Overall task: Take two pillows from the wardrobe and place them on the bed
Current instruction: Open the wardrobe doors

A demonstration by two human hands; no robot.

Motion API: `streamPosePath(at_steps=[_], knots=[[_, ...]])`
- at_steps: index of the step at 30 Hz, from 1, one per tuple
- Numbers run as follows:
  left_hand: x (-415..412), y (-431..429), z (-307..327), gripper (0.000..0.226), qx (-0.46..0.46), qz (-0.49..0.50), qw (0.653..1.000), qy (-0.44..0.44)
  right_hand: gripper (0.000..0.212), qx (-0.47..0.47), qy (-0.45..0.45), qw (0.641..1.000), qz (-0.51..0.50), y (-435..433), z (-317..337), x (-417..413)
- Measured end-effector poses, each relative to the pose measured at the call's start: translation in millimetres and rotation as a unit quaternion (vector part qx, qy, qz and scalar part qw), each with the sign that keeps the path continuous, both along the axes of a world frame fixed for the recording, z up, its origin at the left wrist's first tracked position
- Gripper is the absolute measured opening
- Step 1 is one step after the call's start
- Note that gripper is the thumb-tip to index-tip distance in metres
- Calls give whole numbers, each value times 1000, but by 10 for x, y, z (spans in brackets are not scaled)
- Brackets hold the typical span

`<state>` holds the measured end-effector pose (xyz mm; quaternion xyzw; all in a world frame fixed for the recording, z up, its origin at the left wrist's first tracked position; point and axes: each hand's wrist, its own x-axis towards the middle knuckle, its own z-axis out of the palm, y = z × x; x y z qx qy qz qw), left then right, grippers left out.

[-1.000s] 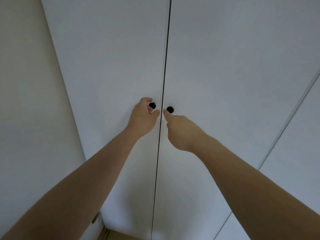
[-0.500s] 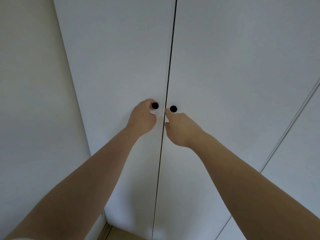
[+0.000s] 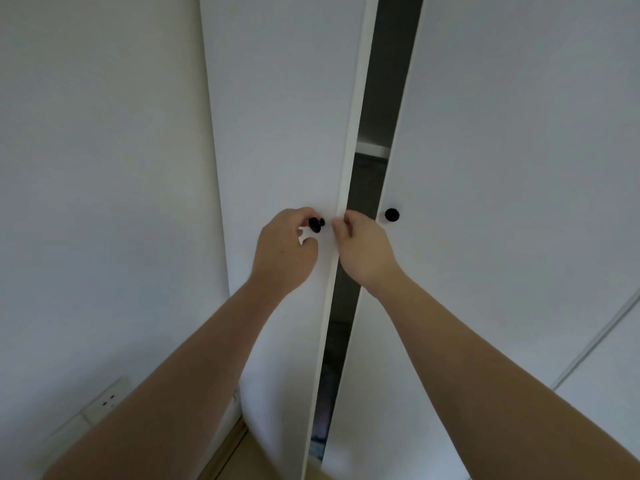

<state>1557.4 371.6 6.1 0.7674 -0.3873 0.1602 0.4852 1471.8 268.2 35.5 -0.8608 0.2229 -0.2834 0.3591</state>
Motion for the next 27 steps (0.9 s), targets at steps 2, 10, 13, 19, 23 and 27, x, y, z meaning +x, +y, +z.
streamPosePath(at_steps=[2,10,13,19,23,27], knots=[[-30,111,4,30,-1,18,1000,-1,31,-16,2,1000,16,72,-5,-26],[-132,738,69,36,-25,65,993,94,31,-46,5,994,103,528,106,-37],[-85,993,68,42,-68,62,984,150,31,-35,2,990,138,725,157,27],[28,1456,79,44,-132,39,957,255,28,-79,22,982,169,1167,186,270],[140,1763,92,44,-162,14,939,303,23,-60,6,979,197,1397,179,418],[158,2062,101,45,-187,-23,927,323,25,-85,26,968,235,1641,213,559]])
